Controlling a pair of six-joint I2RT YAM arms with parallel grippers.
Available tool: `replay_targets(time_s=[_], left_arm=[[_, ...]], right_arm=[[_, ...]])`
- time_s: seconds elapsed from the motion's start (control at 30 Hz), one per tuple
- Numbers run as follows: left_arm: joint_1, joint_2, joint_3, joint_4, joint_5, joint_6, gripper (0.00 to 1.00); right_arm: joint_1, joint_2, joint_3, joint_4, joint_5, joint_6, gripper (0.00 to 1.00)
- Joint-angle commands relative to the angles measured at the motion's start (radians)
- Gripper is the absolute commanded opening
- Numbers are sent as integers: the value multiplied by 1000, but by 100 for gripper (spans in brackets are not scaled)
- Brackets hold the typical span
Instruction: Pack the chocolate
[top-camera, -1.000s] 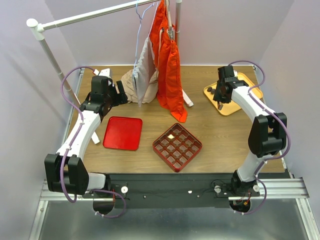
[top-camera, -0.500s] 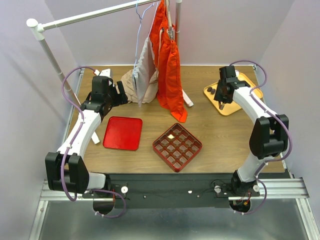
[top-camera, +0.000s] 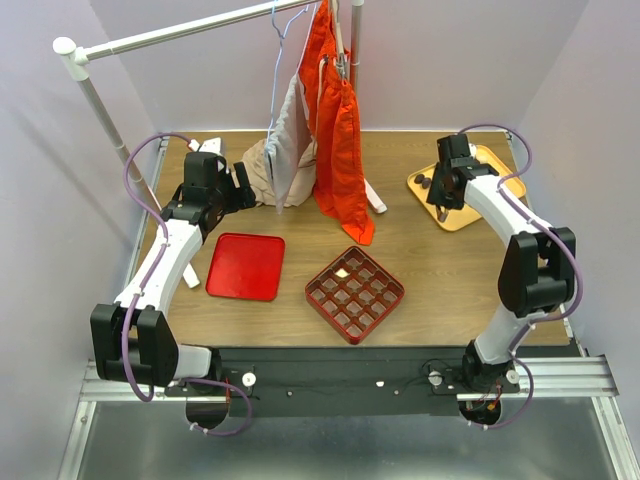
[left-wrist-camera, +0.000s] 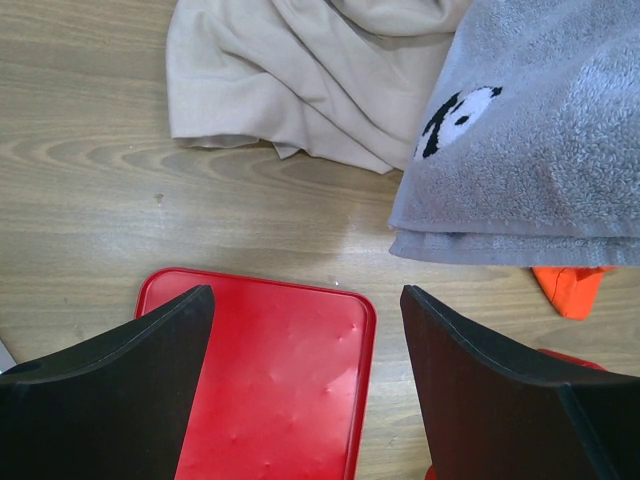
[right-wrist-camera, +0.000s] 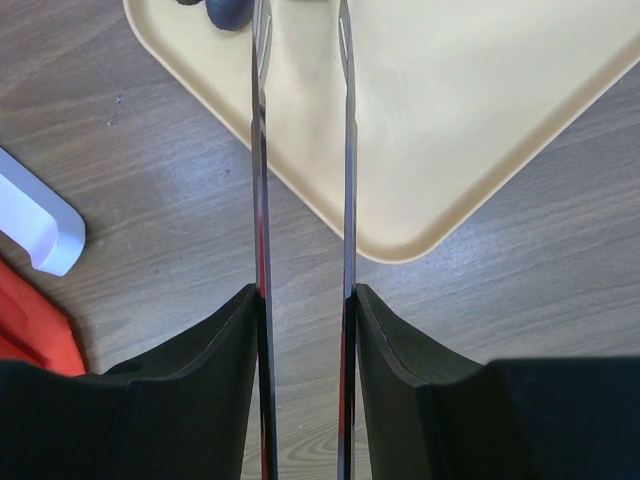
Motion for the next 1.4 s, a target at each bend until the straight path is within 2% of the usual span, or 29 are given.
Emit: replay_targets(time_s=[0.0,0.4,0.5,0.53,0.63,0.83,1.13,1.27,1.37], left_arm=[[-1,6,12,-1,-11,-5,85],[-1,23,27,-7,-15,-2,85],[-1,21,30,-7,-13,-2,85],[-1,23,30,-7,-15,-2,85],[-1,21,33,-7,-13,-4,85],[-1,20,38,-8,-2,-7,85],[-1,21,55,-13,-15,-11,85],[-1,21,62,-14,-13,-13,85],[-1,18,62,-17,-18,-13,85]], right_arm=[[-8,50,12,30,28,-19,50],[-16,96,57,37,47,-26,49],[-16,68,48,36,43,-22,41],[-16,59,42,36,43,-22,34],[-16,22,28,34,45,-19,23],[-16,-126,-61,31,4,-2,19],[-14,-430,-224,-127,-271,9,18],[-13,-559,-238,-226,-398,-37,18],[10,-585,-207,-317,-473,-74,18]])
